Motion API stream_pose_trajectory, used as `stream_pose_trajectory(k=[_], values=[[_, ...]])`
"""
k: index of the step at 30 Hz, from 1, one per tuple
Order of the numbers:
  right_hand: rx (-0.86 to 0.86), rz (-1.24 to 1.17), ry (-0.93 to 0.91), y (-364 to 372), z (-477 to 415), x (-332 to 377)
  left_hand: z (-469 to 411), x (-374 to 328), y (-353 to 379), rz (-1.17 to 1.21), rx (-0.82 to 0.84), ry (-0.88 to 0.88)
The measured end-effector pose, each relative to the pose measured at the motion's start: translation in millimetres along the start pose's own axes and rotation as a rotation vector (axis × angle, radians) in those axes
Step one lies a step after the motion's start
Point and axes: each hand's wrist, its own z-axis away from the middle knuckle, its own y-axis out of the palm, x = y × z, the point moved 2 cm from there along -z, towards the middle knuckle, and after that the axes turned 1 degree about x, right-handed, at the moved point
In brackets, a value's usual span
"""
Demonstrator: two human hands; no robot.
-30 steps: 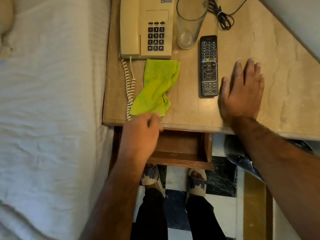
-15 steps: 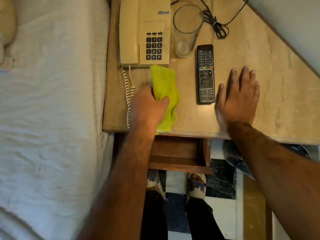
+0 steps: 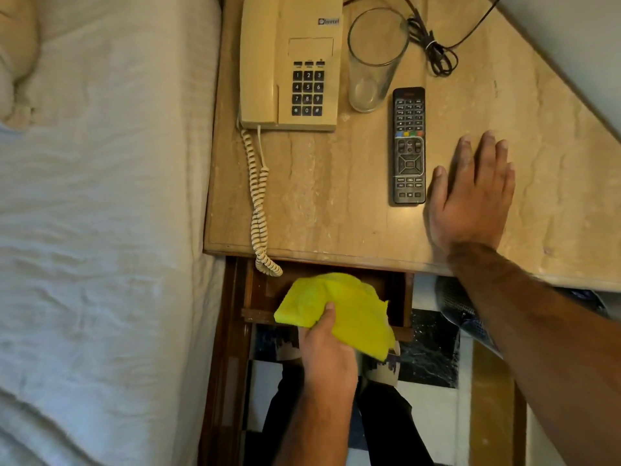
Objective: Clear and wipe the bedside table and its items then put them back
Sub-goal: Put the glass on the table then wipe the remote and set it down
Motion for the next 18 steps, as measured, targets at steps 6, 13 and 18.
stream_pose_trajectory(k=[6, 13, 18], values=[[-0.008, 0.013, -0.004, 1, 0, 0, -58, -17, 37, 0.095, -0.133, -0.029], [-0.006, 0.012, 0.001, 3, -1, -2, -60, -24, 35, -0.807, -0.436, 0.116], [0.012, 0.006, -0.001, 2, -2, -3, -31, -2, -16, 0.278, -0.354, -0.070]])
